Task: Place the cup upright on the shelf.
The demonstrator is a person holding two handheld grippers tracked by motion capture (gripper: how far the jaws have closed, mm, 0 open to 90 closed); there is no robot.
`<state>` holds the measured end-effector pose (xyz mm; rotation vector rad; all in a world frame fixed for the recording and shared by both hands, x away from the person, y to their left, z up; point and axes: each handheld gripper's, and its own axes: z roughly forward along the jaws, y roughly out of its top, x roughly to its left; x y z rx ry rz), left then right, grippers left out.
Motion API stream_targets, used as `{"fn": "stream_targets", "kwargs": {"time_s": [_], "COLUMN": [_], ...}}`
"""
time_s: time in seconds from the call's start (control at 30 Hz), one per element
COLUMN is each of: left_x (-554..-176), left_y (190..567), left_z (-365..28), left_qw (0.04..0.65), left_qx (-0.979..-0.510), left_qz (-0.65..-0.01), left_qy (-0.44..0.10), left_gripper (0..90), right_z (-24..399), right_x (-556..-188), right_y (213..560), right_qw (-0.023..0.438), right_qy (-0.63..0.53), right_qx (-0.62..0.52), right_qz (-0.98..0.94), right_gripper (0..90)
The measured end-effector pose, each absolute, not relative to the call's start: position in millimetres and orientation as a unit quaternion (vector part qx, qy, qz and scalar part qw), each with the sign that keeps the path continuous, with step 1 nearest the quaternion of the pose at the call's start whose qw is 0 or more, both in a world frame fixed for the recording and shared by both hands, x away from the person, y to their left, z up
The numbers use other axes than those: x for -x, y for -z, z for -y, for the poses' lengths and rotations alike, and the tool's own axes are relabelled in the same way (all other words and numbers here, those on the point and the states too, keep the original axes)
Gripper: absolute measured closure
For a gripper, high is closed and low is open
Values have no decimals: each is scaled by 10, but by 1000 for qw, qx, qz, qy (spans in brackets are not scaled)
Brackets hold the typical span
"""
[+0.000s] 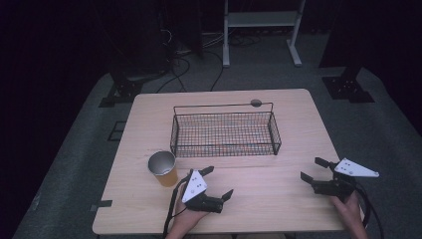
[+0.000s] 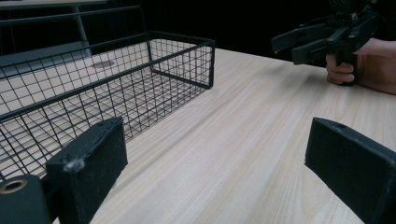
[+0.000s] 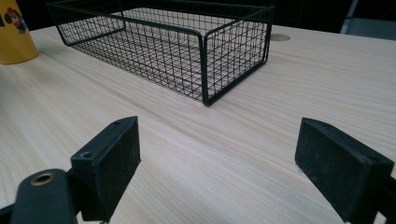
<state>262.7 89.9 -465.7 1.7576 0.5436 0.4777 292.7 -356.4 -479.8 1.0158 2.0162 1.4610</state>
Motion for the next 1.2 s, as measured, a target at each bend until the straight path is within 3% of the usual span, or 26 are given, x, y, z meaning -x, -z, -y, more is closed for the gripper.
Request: {"fn": "stream_targets", "kwargs": {"time_s": [1.2], "left_x": [-2409], "left_y": [4479], "left_z": [-1240], "left_qw": [577], "left_qx": [-753], "left_qz": [-223], "left_qy": [-227], "left_gripper": [48], "right_z": [3536], "right_x": [-2934], "right_y": [4797], "right_qw": [230], "right_qy": [-520], "right_qx": [-371], "right_qz": [-734], "right_gripper": [132]}}
